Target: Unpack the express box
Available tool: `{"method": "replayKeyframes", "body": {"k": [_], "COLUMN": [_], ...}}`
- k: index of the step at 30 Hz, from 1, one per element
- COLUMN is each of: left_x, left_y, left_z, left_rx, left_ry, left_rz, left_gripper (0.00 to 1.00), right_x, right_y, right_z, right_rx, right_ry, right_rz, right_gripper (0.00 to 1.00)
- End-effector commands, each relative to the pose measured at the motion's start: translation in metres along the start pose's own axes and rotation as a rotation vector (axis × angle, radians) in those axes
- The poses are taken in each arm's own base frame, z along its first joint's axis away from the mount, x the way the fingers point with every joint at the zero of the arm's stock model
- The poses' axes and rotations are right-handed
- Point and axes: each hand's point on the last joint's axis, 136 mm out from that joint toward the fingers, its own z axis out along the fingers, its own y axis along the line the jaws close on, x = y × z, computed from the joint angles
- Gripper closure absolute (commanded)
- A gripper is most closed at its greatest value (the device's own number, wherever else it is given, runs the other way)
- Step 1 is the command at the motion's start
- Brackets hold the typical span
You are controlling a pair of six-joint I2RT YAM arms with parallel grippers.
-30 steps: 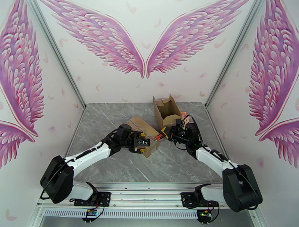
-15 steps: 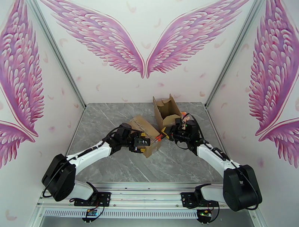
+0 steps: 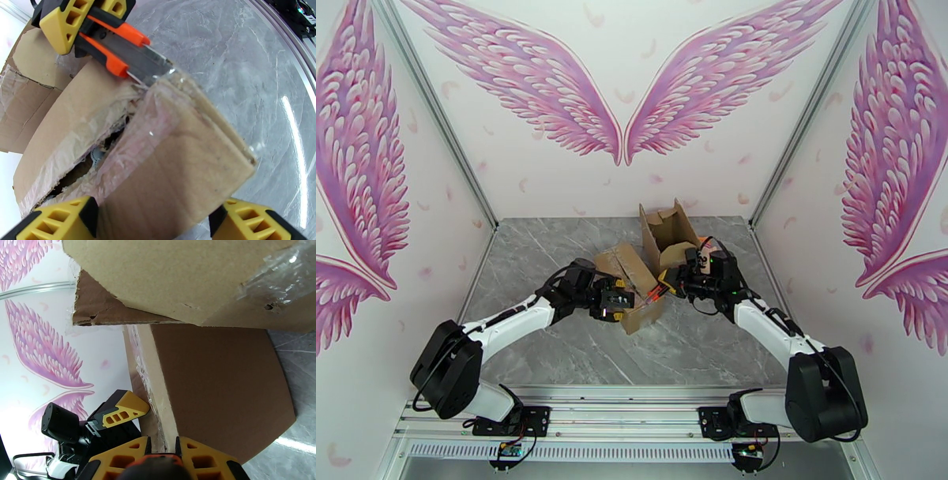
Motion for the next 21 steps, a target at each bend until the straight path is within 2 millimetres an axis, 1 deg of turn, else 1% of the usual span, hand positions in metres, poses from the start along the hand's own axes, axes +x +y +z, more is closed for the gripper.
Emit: {"method": "replayKeyframes", "body": {"k": [1,5,8,13,16,19,21], "left_x": [0.034,0.010,-0.003,-0.019,-0.035,-0.050,-0.055], "left_y": [0.031,0.021,0.017,0.019,0.021,0.020,0.019], "left_z": [-0.007,-0.005,-0.003,0.003,0.004,0.000,-0.005], "left_rx": [-0.168,-0.163,-0.146,-0.131,-0.132,-0.111,-0.084], "left_ry": [0.205,0.166,0.146,0.127,0.104,0.088,0.089], "left_rz": [-0.043,0.004,0.035,0.085,0.119,0.152,0.164], "left_gripper": [0.22,0.18,0.16,0.16,0.16,0.14,0.12], "right_x": [0.036,0.026,0.018,0.007,0.002,-0.001,-0.002], "right_y": [0.011,0.015,0.025,0.026,0.024,0.026,0.024], "right_z": [-0.007,-0.017,-0.022,-0.018,-0.014,-0.008,-0.005], "right_rx": [-0.069,0.011,0.033,0.036,0.035,0.018,0.018], "right_ry": [0.130,0.052,0.010,-0.032,-0.047,-0.049,-0.030], "right_rz": [0.136,0.059,-0.009,-0.029,-0.034,-0.059,-0.072], "right_gripper": [1.00,1.00,1.00,1.00,1.00,1.00,1.00]}}
